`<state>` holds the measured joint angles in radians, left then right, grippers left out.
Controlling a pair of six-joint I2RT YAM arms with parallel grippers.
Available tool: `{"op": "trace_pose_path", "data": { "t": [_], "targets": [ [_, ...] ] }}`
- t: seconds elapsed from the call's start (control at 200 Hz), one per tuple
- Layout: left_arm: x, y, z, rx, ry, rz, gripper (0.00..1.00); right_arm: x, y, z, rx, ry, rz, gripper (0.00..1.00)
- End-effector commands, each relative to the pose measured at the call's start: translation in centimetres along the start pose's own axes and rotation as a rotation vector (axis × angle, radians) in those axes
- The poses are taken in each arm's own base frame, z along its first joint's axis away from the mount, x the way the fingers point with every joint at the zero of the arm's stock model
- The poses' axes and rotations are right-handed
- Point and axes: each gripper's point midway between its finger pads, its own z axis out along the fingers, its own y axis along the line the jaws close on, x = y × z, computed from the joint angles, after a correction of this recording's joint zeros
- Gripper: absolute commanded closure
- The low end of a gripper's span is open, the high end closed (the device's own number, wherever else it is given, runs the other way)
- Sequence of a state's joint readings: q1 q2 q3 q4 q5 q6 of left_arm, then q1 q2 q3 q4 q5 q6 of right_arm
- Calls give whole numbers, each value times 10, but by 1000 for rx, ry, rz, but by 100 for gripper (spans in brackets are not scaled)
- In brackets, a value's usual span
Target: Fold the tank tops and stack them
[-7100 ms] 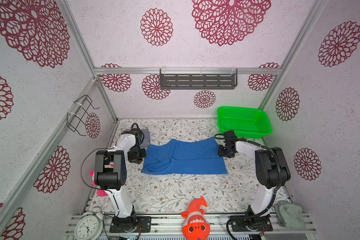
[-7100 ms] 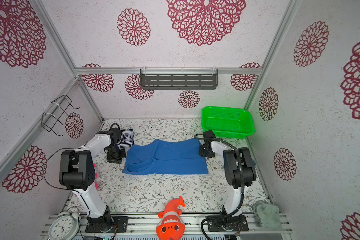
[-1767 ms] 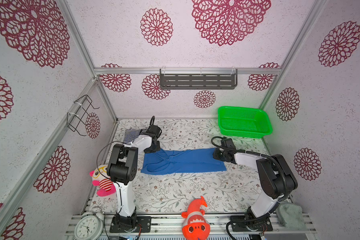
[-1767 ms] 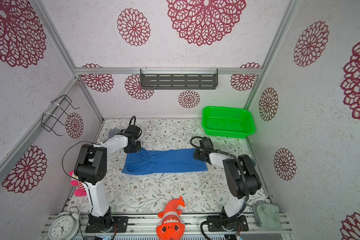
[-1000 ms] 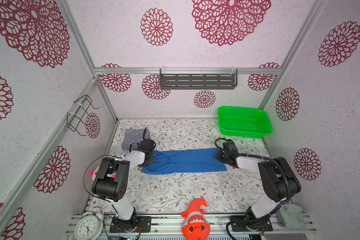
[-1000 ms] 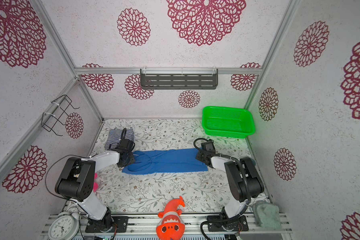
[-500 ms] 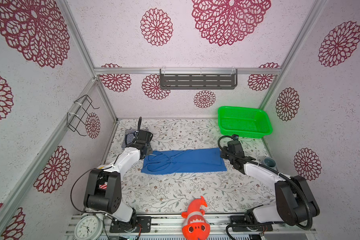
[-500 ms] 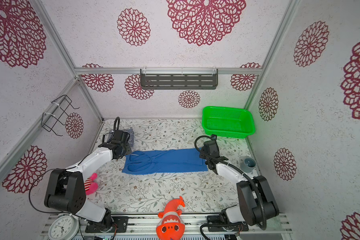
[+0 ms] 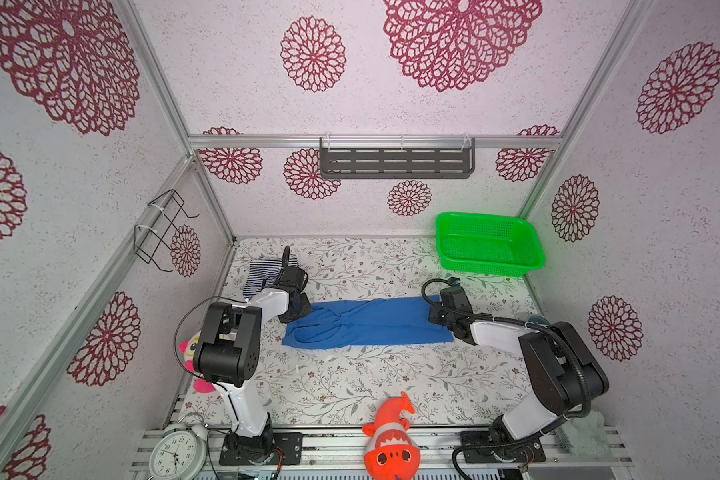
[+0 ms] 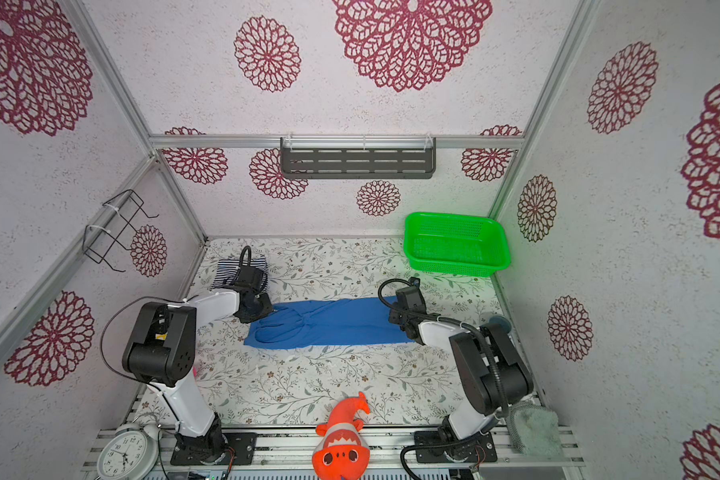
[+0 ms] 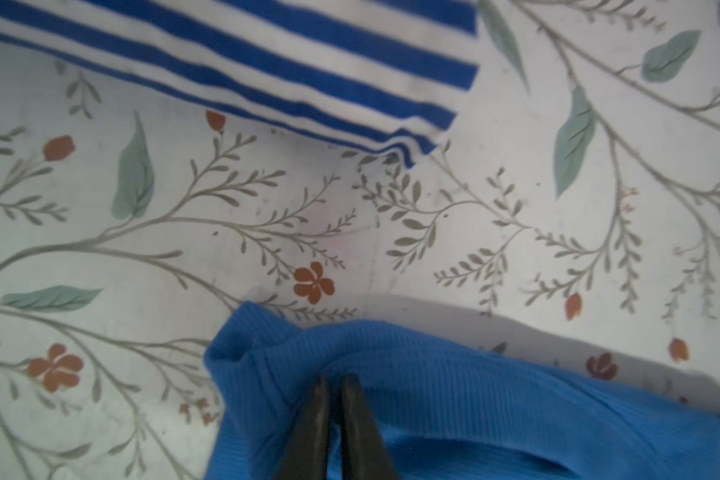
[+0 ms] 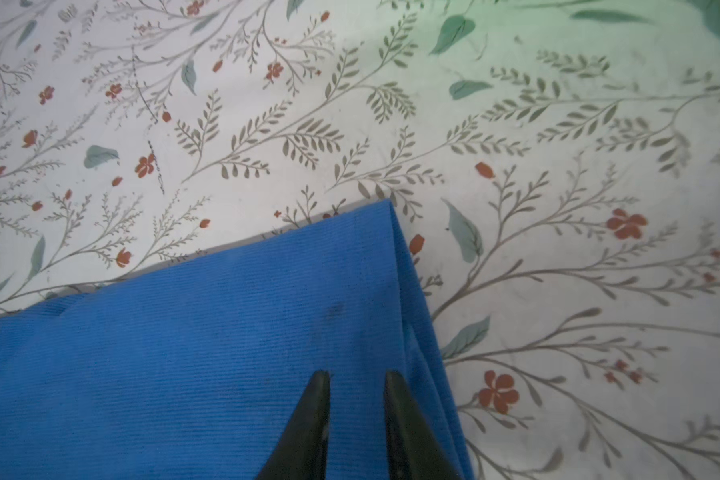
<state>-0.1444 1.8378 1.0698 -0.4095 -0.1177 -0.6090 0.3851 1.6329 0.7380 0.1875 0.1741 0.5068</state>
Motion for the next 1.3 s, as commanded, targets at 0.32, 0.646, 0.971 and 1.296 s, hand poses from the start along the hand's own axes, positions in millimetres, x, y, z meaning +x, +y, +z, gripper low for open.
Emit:
{"op": "trace_pose_path", "data": {
  "t": [0.32, 0.646, 0.971, 1.296],
  "targets": [
    [-11, 2, -67, 17, 1, 70, 55, -40, 27, -14, -73, -9, -118, 75],
    [49, -11, -38, 60, 141, 20, 63, -25, 60, 18, -115, 134, -204, 75],
    [60, -38, 3, 107, 155, 23, 64, -6, 53, 41, -72, 212, -219, 76],
    [34, -82, 52, 177, 115, 24, 64, 51, 17, 14, -1, 271, -31, 77]
  ]
}}
